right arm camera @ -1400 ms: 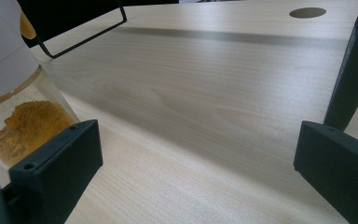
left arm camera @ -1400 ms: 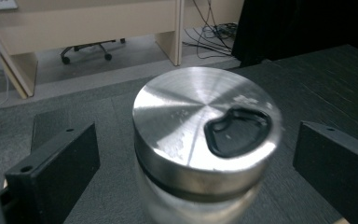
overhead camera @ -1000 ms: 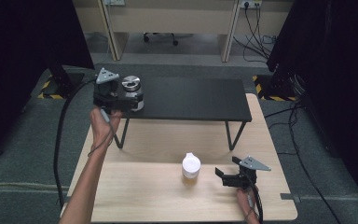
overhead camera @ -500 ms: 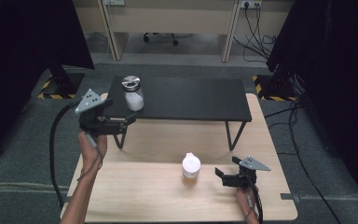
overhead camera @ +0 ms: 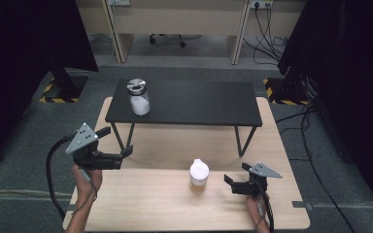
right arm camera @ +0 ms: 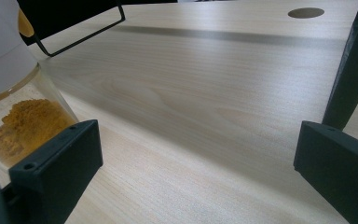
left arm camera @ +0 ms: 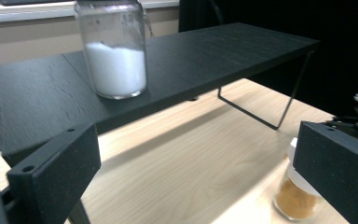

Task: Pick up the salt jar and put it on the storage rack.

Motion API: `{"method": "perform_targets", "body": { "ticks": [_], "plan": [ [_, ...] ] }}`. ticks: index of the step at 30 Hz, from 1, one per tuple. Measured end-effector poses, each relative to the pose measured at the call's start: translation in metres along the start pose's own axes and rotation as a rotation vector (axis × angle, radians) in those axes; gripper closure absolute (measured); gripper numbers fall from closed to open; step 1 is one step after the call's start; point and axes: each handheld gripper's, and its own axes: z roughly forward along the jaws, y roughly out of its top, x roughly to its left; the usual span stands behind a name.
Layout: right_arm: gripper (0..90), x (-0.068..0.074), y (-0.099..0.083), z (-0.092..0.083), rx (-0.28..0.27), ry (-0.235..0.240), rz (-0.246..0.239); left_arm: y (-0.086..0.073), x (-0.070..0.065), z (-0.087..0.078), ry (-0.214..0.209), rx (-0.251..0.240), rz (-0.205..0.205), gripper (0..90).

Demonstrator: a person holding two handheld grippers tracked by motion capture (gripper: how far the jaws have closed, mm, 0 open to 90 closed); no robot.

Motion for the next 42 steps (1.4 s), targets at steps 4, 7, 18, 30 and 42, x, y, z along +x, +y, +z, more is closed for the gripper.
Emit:
{"method": "perform_targets", "body": {
  "ticks": [4, 7, 18, 30, 42],
  "plan": [
    [1.2, 0.000, 0.000, 0.000, 0.000, 0.000, 0.000, -0.012, 0.002, 0.002, -0.010, 0.009, -0.004, 0.0],
    [1.2, 0.000, 0.000, 0.000, 0.000, 0.000, -0.001, -0.028, 0.004, 0.004, -0.026, 0.000, -0.018, 0.0],
    [1.2, 0.000, 0.000, 0.000, 0.000, 0.000, -0.003, -0.088, 0.008, 0.020, -0.074, -0.007, -0.023, 0.9],
    [1.2, 0.000, 0.000, 0.000, 0.000, 0.002, -0.001, -0.147, 0.007, 0.043, -0.068, 0.021, 0.011, 2.0],
    [1.2, 0.000, 0.000, 0.000, 0.001, 0.000, -0.004, -0.166, 0.012, 0.047, -0.079, 0.038, 0.034, 2.2]
  ]
}}
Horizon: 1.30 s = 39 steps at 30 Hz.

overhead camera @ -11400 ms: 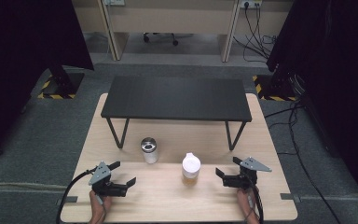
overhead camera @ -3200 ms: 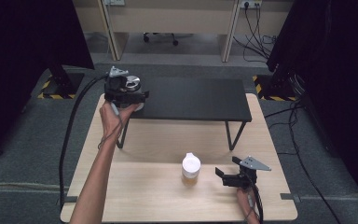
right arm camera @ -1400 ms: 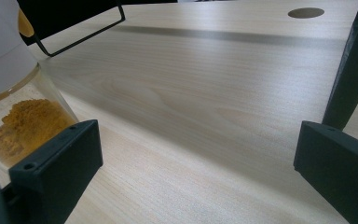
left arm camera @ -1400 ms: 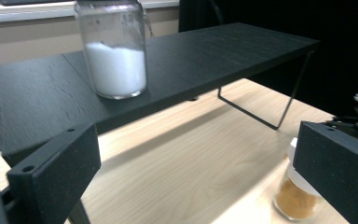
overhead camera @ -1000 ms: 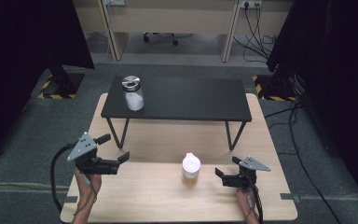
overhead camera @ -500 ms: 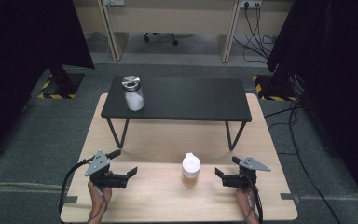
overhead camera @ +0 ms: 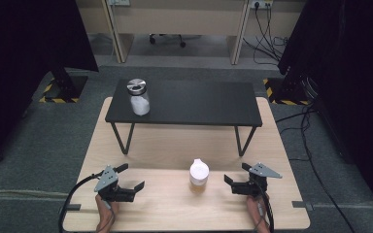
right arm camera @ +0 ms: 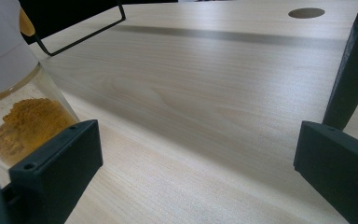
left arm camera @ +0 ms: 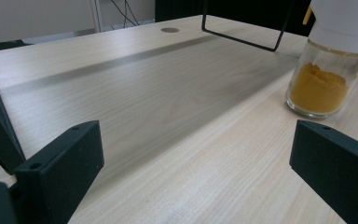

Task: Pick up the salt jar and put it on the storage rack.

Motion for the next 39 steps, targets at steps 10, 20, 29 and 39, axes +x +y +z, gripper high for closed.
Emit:
{"method": "perform_targets", "body": {
  "ticks": [10, 20, 29, 39],
  "plan": [
    [1.2, 0.0001, 0.0000, 0.0001, 0.000, 0.000, -0.002, -0.0051, 0.0030, 0.0024, -0.011, 0.010, -0.001, 3.0],
    [1.2, 0.0004, 0.0001, 0.0000, 0.001, 0.001, -0.002, -0.0033, 0.0041, 0.0050, -0.008, 0.039, -0.003, 4.4],
    [1.2, -0.0002, 0.0000, 0.0001, 0.001, 0.004, -0.002, -0.0046, 0.0052, 0.0046, -0.007, 0.032, -0.020, 5.0],
    [1.2, 0.0007, 0.0004, 0.0000, 0.004, 0.002, -0.006, -0.0071, 0.0082, 0.0031, -0.019, 0.019, -0.032, 5.4]
  ]
}}
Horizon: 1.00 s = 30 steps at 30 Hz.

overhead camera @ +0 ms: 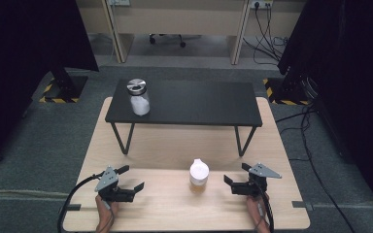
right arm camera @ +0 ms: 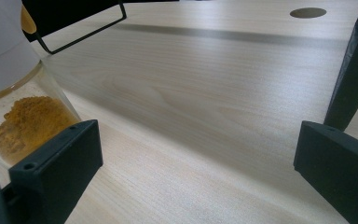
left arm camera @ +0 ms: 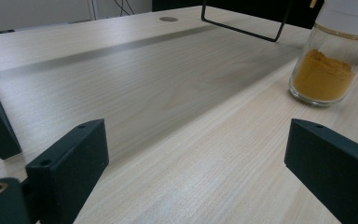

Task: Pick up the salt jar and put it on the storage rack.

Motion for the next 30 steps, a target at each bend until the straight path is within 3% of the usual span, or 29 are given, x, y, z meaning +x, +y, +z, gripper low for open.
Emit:
{"method": "perform_targets", "body": {
  "ticks": [30],
  "plan": [
    [1.2, 0.0008, 0.0004, 0.0002, 0.002, -0.001, -0.007, 0.0002, 0.0001, 0.0000, -0.001, 0.002, -0.001, 5.0]
  ]
}}
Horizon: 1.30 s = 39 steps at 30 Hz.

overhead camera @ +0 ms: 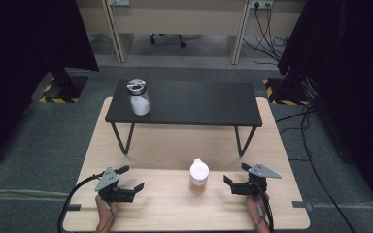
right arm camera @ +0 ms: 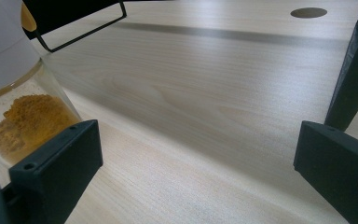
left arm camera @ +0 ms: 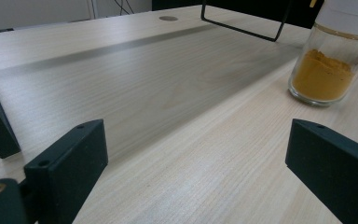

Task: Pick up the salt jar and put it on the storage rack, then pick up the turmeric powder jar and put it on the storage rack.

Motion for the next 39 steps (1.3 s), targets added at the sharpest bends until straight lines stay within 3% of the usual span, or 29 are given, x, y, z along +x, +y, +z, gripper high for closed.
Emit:
{"method": "perform_targets", "body": {
  "ticks": [39],
  "plan": [
    [1.2, -0.0020, -0.0017, -0.0009, -0.009, 0.005, 0.015, -0.0007, 0.0008, 0.0002, -0.004, -0.005, -0.001, 5.0]
  ]
}}
